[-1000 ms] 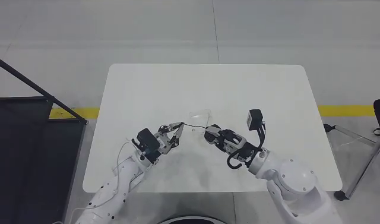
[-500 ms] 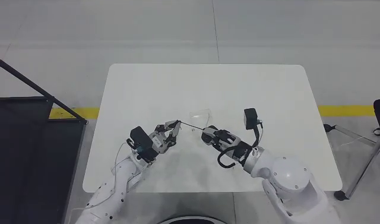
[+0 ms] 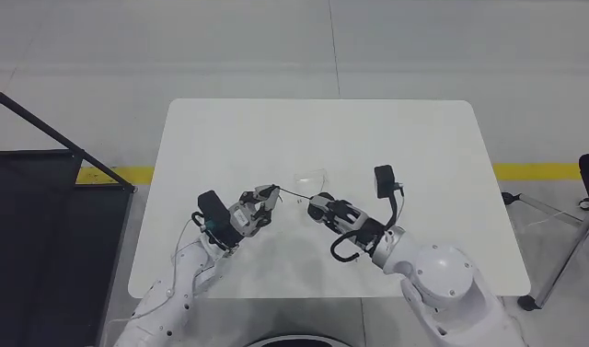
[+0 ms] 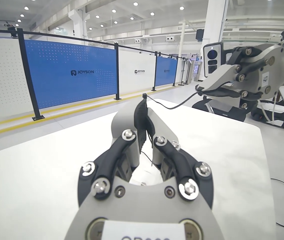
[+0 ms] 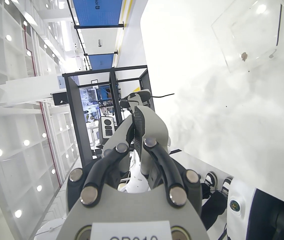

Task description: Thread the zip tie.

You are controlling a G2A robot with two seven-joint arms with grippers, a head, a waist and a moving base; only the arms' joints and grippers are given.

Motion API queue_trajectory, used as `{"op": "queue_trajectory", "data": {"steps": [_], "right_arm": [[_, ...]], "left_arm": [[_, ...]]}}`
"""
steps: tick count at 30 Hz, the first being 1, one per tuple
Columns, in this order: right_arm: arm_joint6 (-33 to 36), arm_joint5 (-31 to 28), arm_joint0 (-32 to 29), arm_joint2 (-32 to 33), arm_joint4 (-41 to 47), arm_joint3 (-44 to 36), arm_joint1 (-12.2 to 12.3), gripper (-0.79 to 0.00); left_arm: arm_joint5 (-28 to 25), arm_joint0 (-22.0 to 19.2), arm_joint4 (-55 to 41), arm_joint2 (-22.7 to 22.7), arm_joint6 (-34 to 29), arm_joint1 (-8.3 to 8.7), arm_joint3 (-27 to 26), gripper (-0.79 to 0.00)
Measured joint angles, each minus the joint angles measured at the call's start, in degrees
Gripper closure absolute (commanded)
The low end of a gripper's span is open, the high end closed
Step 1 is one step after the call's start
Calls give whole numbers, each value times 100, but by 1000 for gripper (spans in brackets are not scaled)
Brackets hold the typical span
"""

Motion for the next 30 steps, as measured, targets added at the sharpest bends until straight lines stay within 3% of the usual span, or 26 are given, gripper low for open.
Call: {"op": "queue_trajectory", "data": {"steps": [12, 30], "right_arm": [[131, -589, -263, 151, -75, -4, 26, 0], [130, -416, -304, 145, -259, -82, 25, 0]], "left_arm": [[-206, -96, -63, 127, -114, -28, 78, 0], [-204, -62, -191, 71, 100, -38, 108, 0]]}}
